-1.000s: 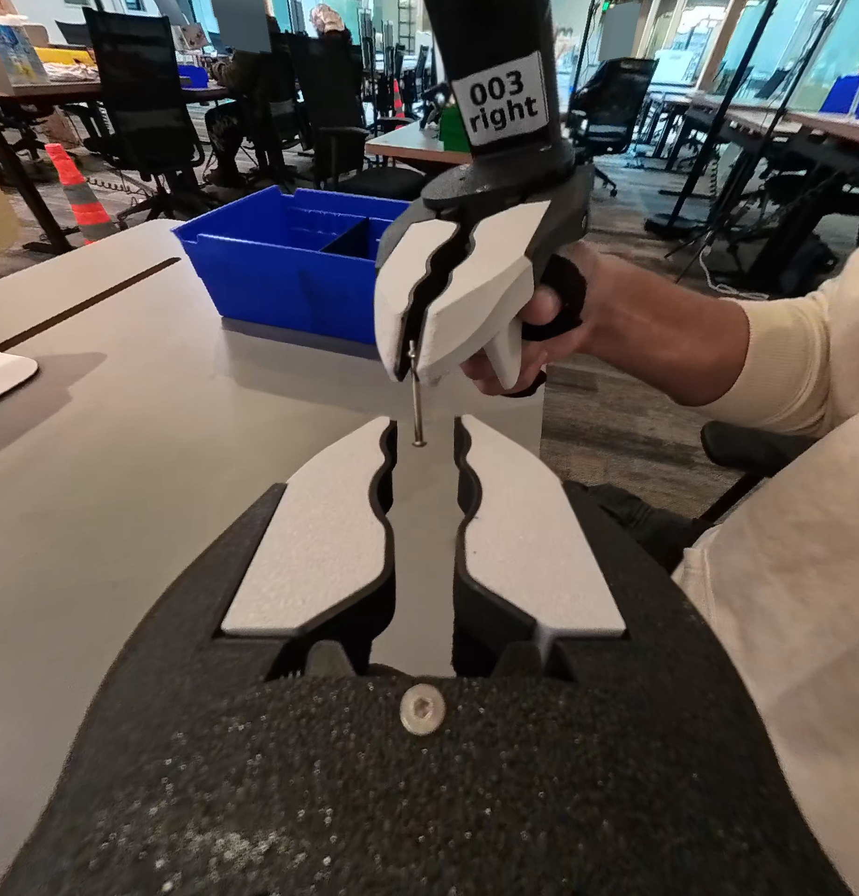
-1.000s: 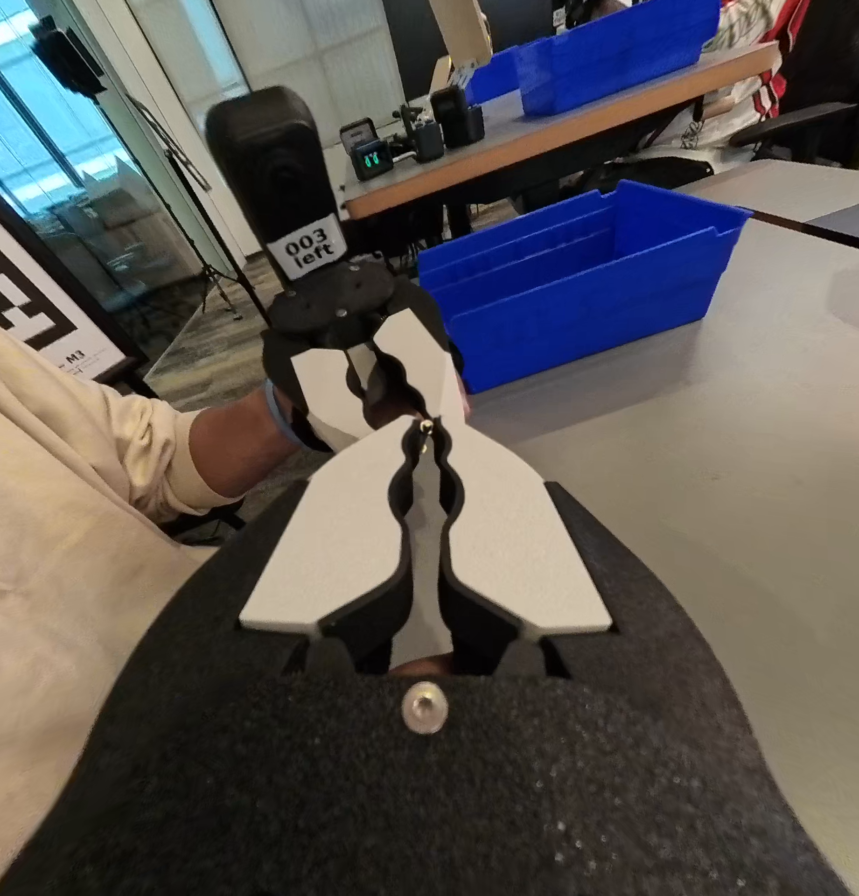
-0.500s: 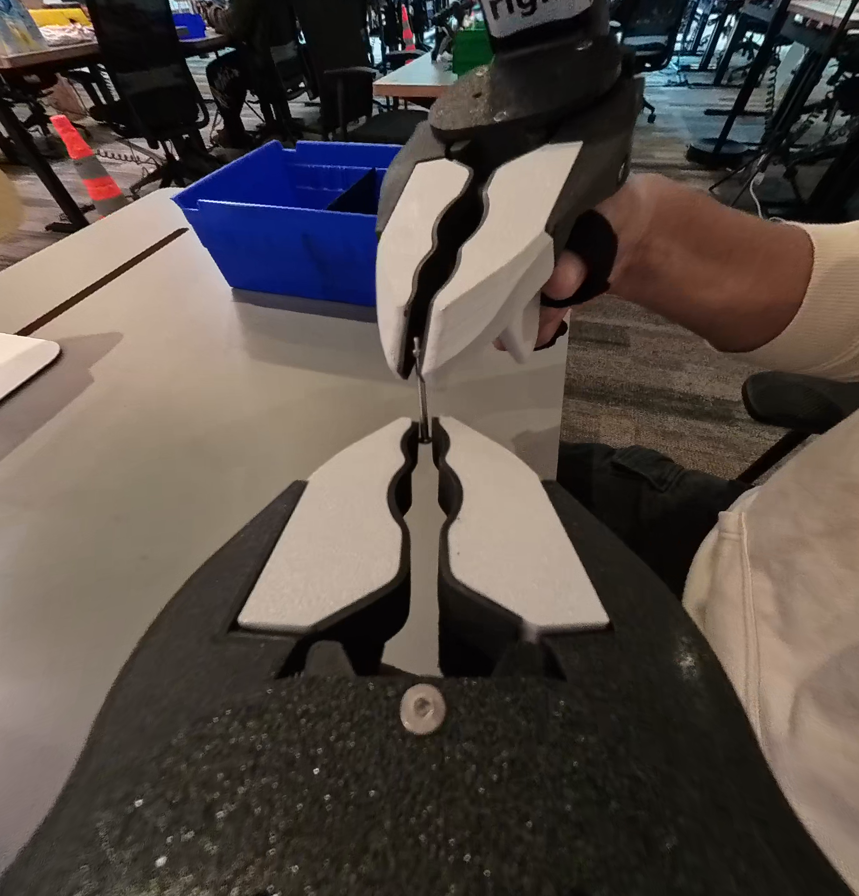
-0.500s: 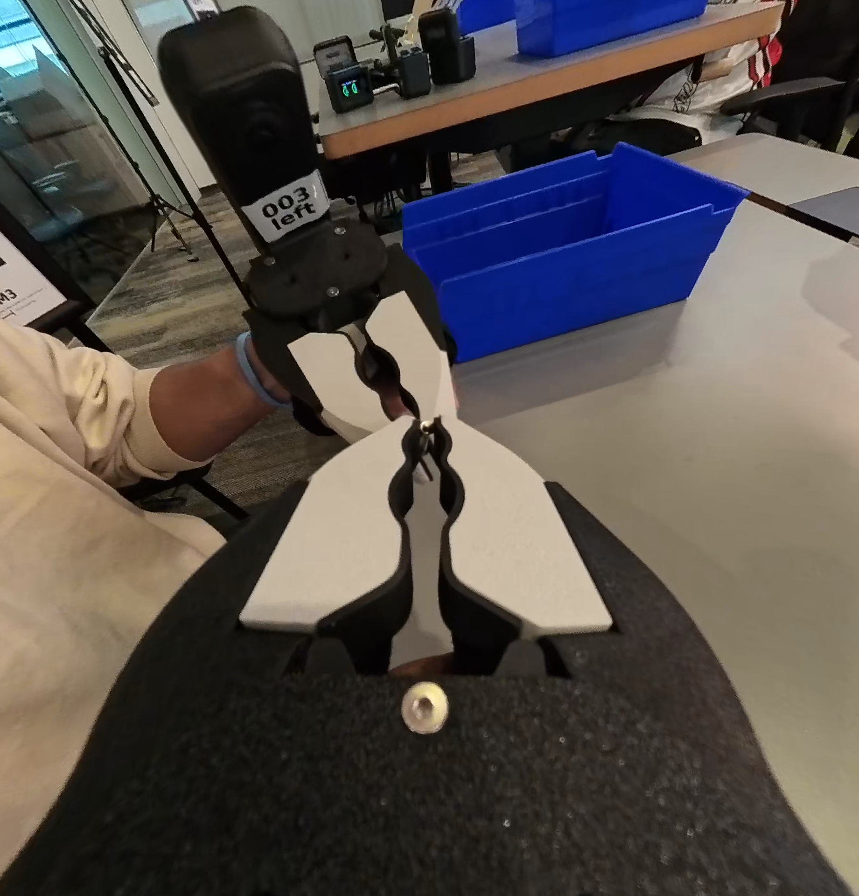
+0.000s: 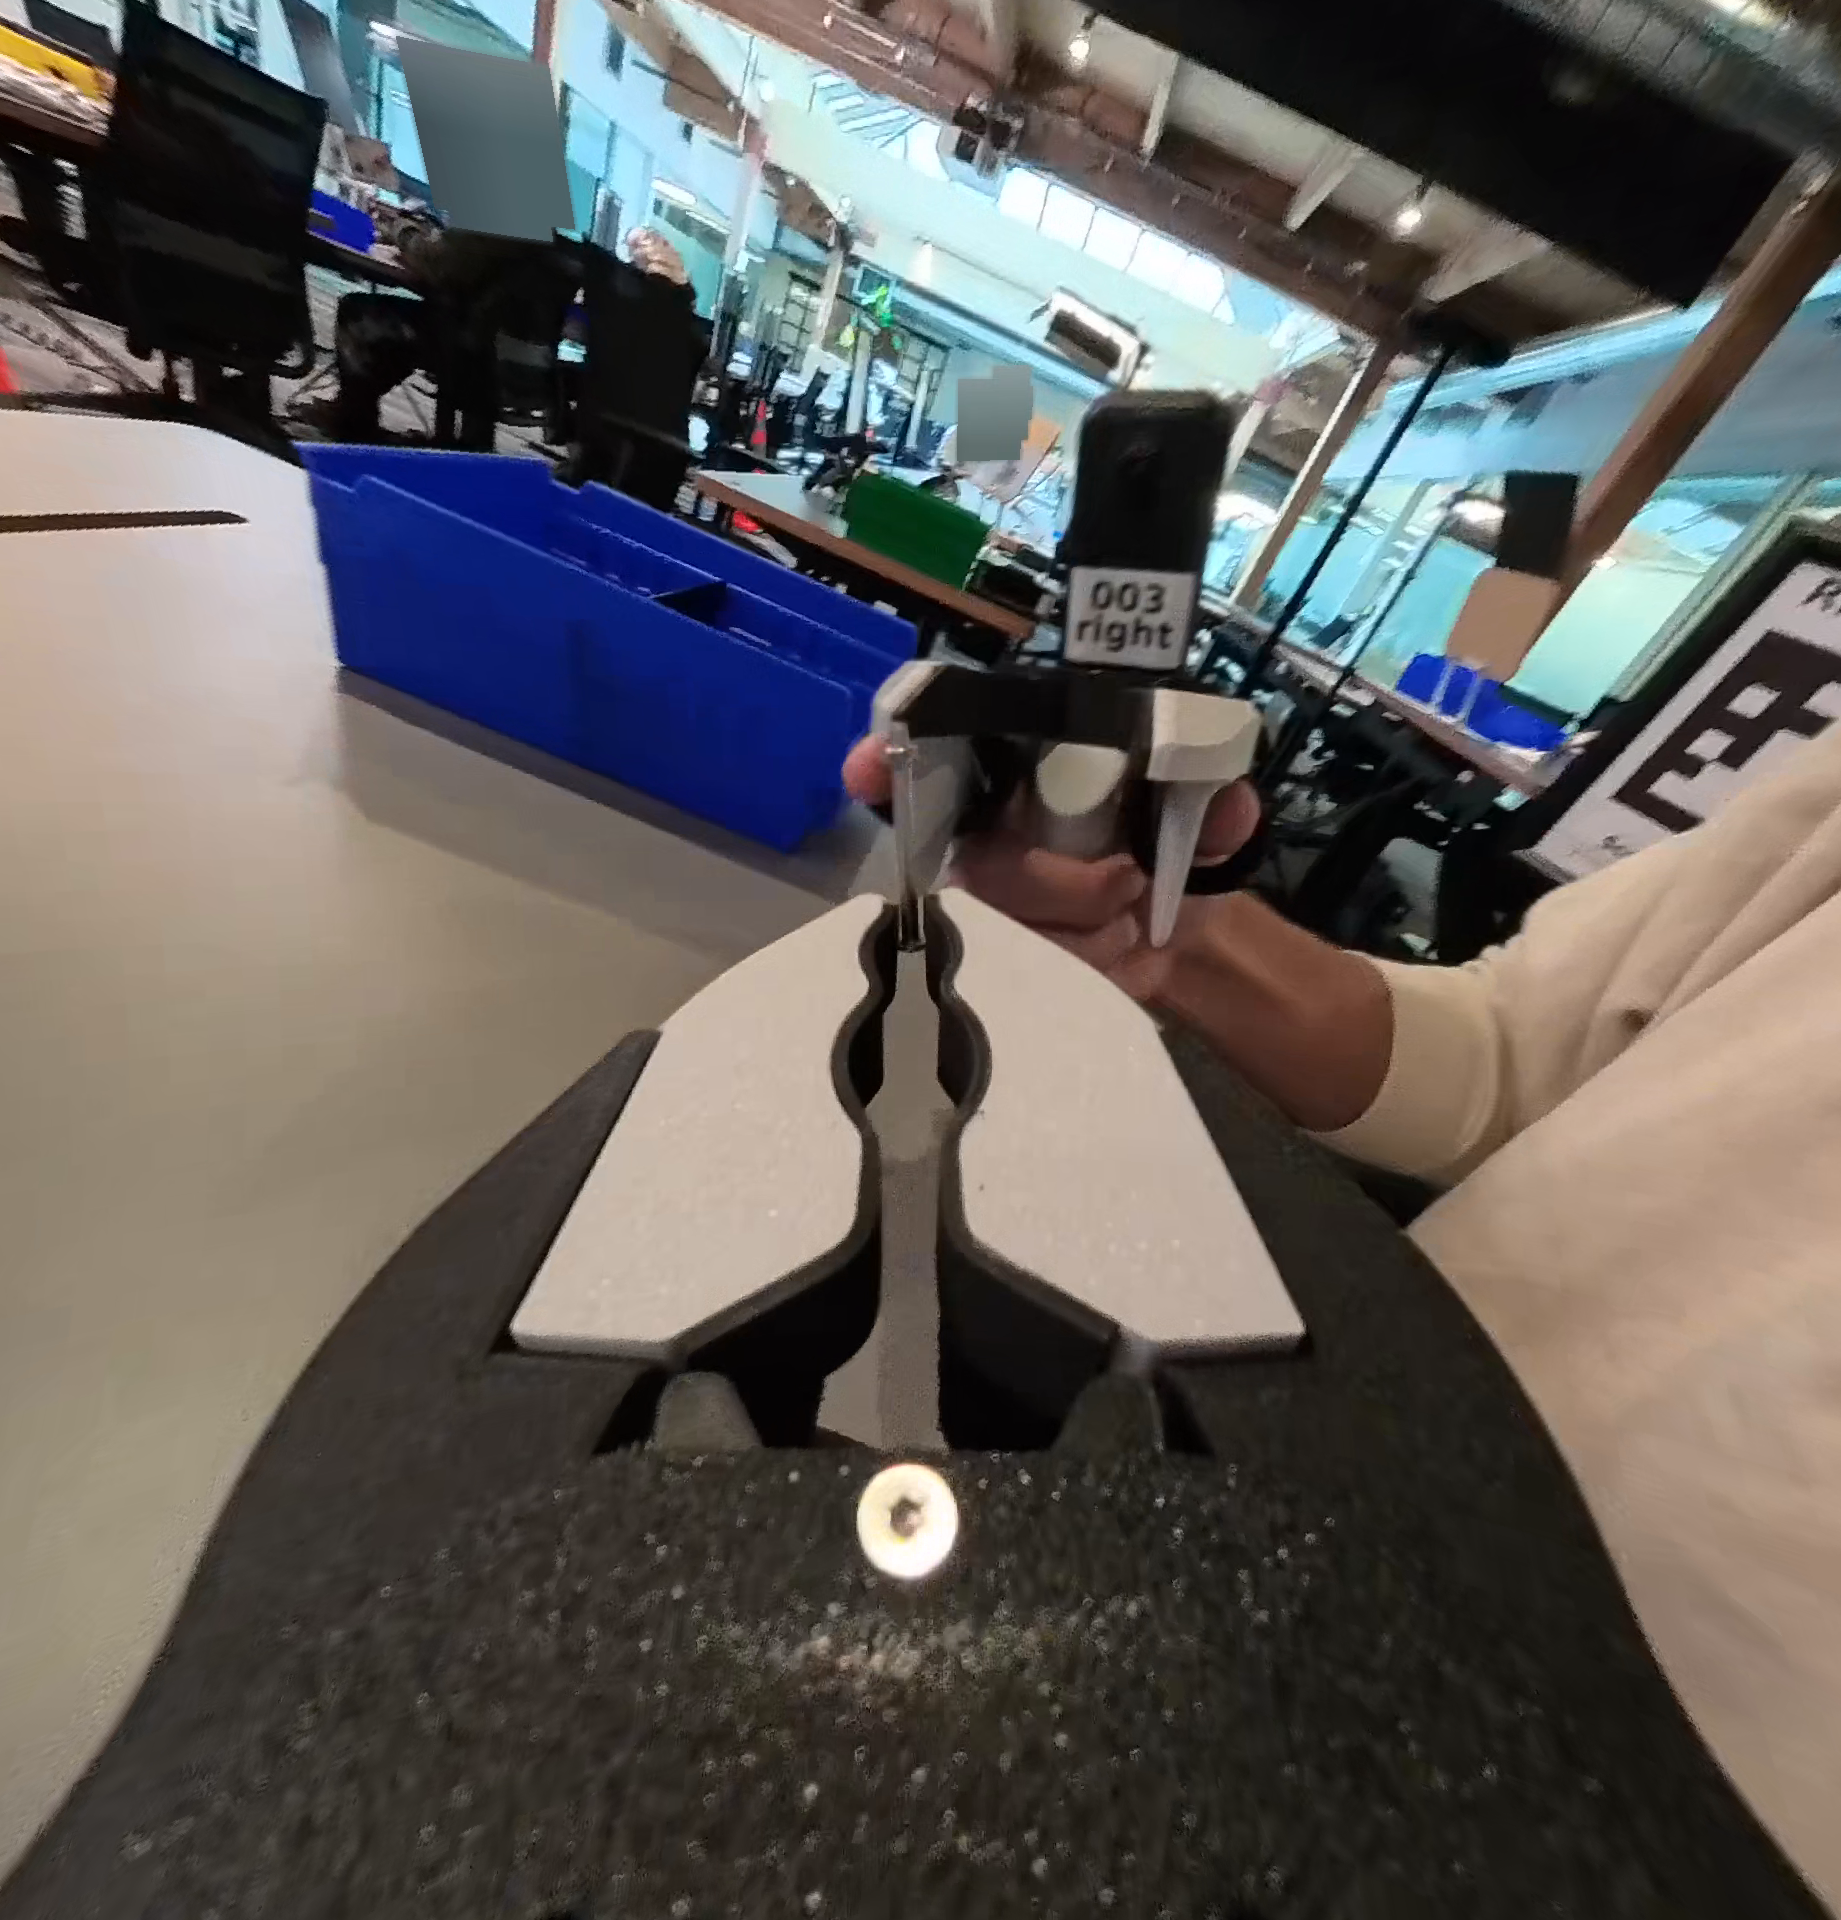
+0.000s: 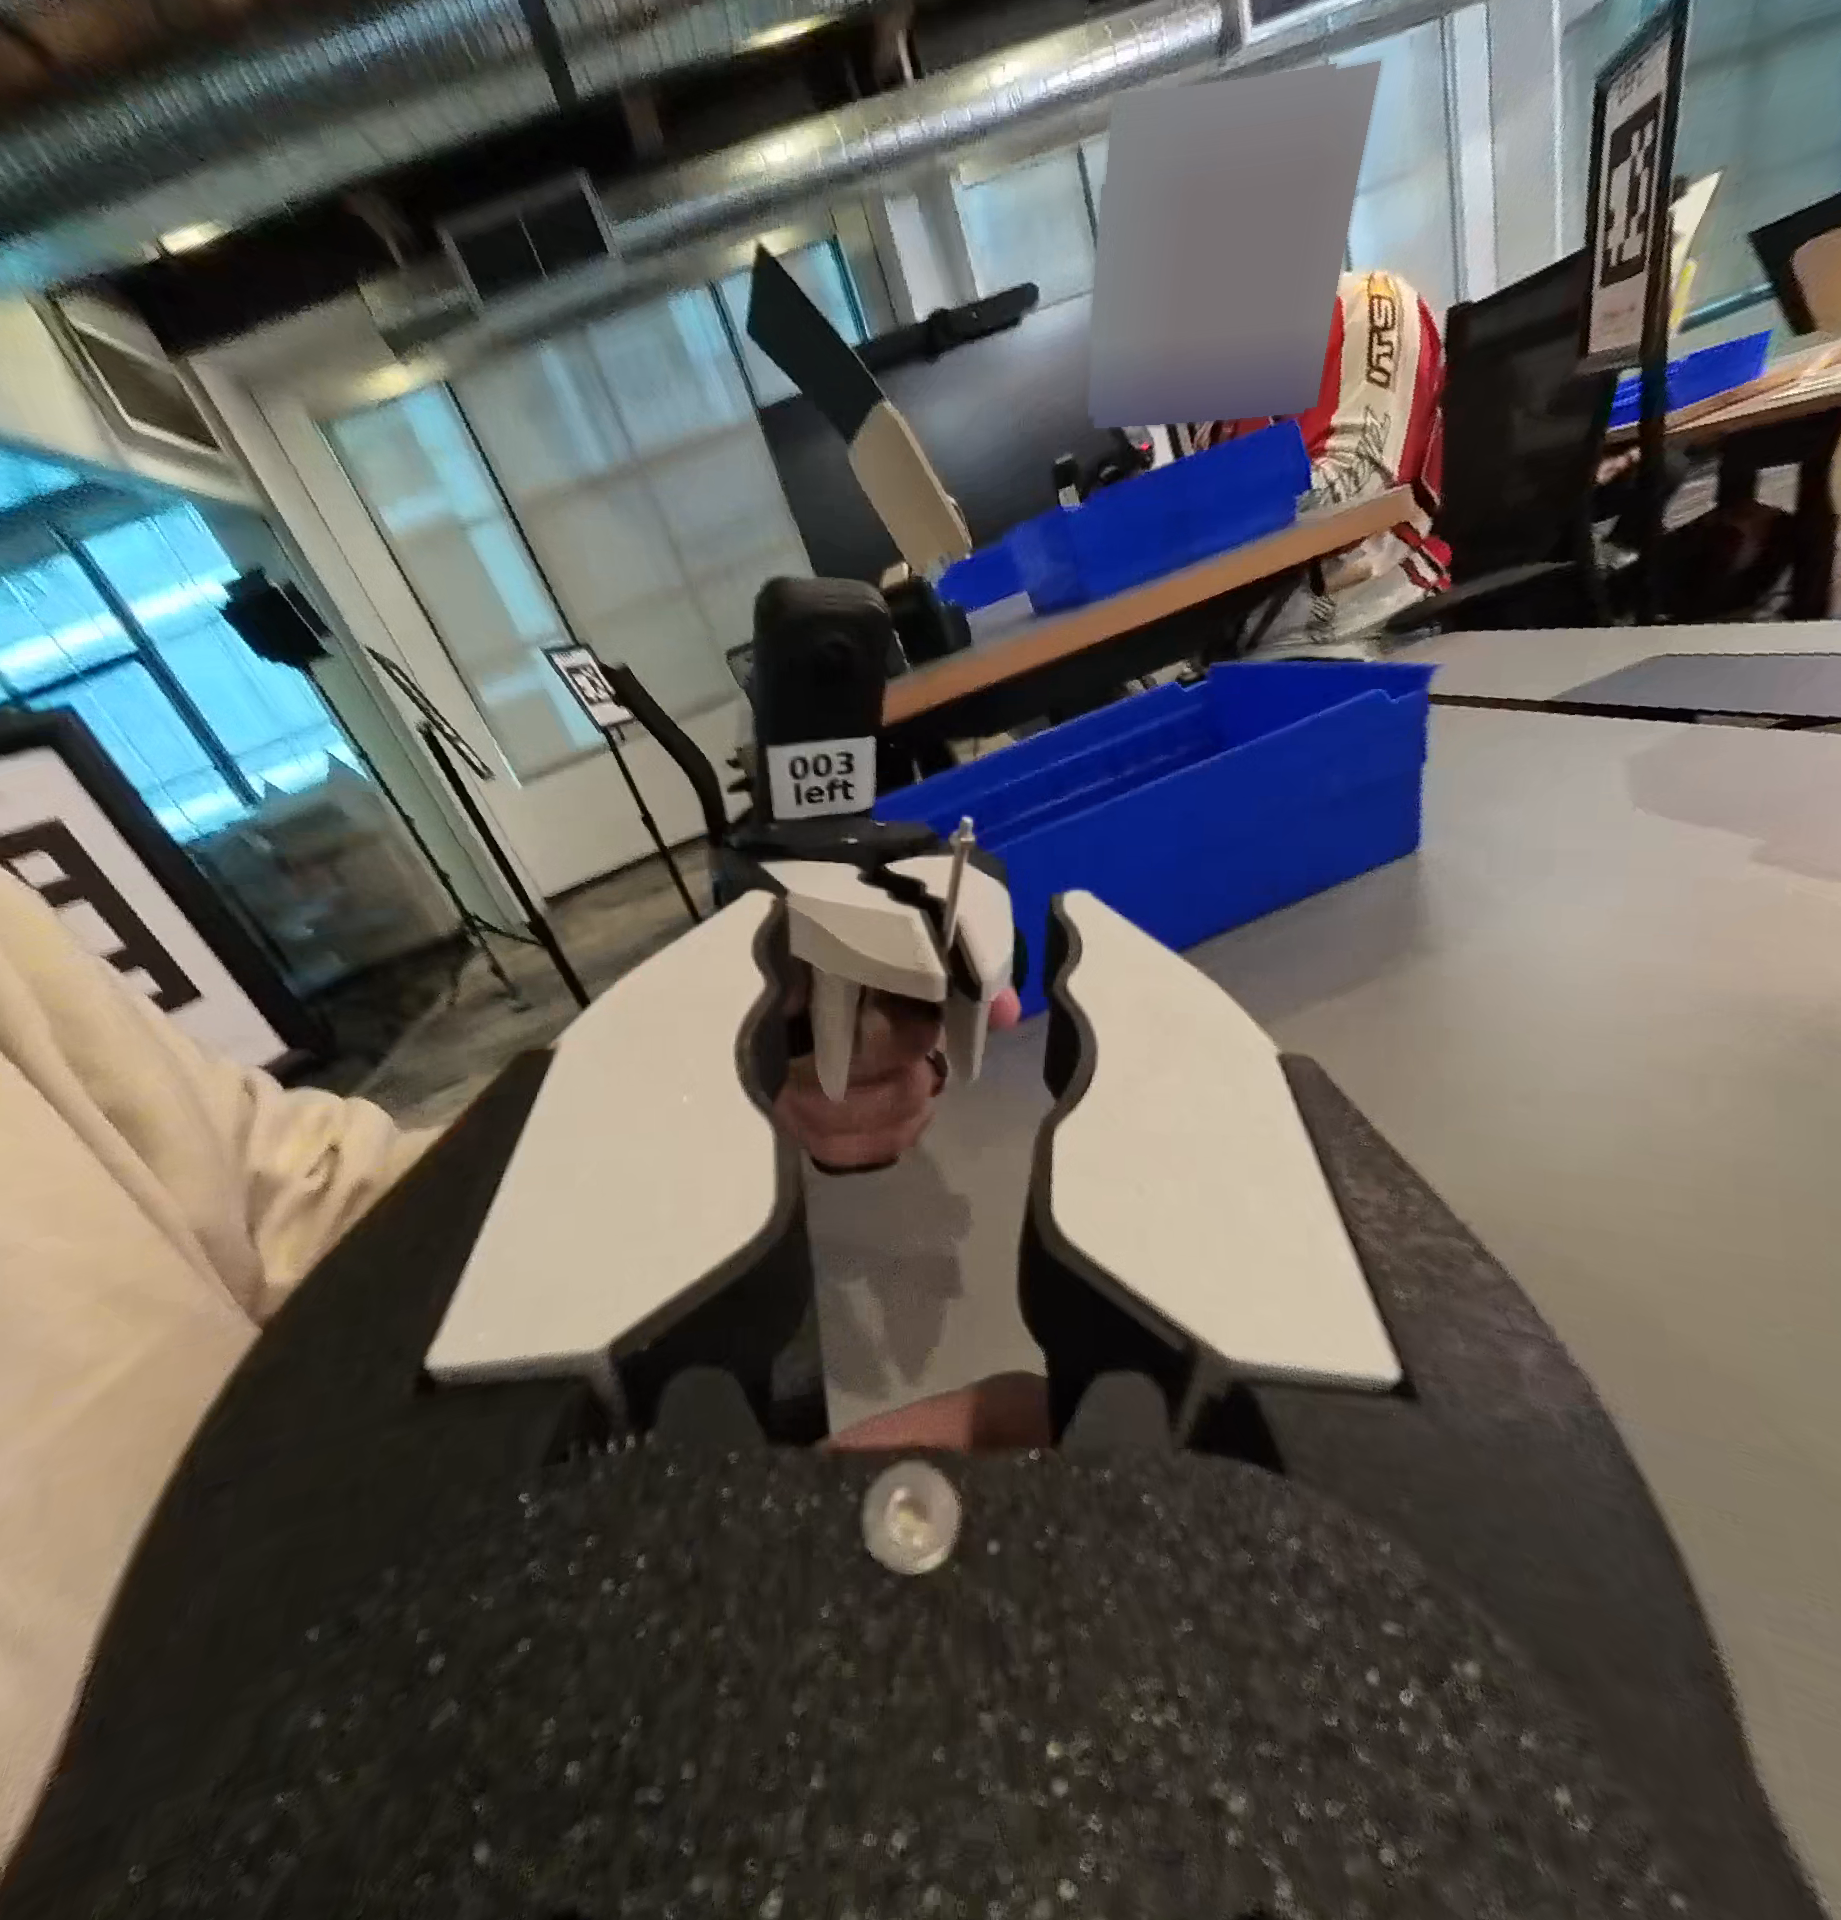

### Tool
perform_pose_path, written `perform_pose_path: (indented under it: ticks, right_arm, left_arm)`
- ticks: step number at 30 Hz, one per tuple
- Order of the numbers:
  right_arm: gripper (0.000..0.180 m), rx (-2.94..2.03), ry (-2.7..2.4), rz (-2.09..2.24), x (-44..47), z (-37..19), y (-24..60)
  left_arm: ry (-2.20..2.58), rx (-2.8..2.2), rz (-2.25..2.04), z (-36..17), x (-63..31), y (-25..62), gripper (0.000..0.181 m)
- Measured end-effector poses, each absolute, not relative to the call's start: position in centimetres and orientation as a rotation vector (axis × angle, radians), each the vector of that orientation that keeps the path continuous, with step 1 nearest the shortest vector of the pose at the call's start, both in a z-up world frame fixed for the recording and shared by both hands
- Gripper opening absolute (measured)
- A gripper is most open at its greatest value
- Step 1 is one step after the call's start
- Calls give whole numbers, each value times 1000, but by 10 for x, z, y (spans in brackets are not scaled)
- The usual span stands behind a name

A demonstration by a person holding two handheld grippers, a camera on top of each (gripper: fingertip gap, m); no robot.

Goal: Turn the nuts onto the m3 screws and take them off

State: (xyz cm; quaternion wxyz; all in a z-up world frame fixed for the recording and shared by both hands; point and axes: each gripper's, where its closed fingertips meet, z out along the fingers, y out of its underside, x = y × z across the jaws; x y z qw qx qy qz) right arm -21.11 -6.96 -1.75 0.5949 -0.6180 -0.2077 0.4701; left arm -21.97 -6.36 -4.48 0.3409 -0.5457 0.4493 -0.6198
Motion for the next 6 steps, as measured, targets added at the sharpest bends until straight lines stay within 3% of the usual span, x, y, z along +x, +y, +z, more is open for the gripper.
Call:
perform_pose_path:
  ticks: [6]
  right_arm:
    - [46,-1457,-511,1151,-228,-24,-65]
  left_arm:
    - [1220,-1435,-1615,-53,-210,-75,4]
